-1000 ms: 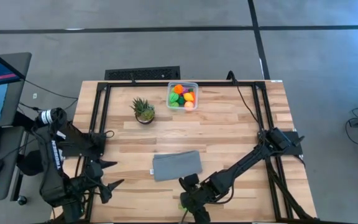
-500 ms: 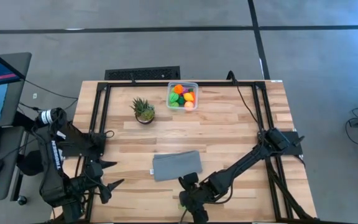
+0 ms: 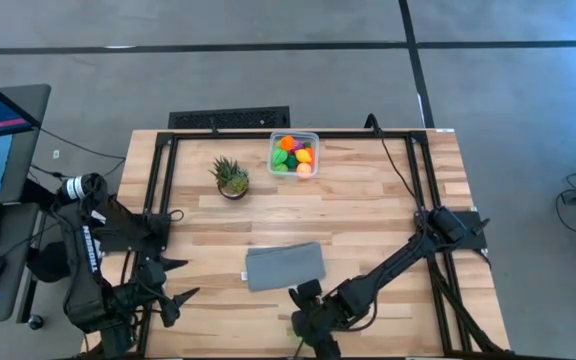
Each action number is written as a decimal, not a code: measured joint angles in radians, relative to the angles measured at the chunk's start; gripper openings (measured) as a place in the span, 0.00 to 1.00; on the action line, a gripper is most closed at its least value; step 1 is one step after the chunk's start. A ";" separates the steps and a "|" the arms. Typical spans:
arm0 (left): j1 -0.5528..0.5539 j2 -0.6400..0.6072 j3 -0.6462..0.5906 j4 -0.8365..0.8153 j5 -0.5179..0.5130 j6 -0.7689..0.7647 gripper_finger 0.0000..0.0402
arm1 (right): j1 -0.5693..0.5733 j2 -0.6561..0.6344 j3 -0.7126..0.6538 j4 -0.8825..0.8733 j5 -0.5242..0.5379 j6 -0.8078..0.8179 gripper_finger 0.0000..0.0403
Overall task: Pick and placing Produce into tupperware
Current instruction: Put the melon into the bin
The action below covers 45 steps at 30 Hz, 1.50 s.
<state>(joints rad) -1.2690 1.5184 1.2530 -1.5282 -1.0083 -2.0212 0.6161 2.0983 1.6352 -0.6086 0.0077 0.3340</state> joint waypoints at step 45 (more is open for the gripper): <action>0.000 0.000 0.001 -0.001 0.000 -0.043 0.90 | -0.091 0.001 0.030 -0.005 -0.265 0.080 0.67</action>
<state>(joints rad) -1.2694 1.5185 1.2537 -1.5297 -1.0080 -2.0647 0.5251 2.0991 1.6653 -0.6134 -0.2578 0.4135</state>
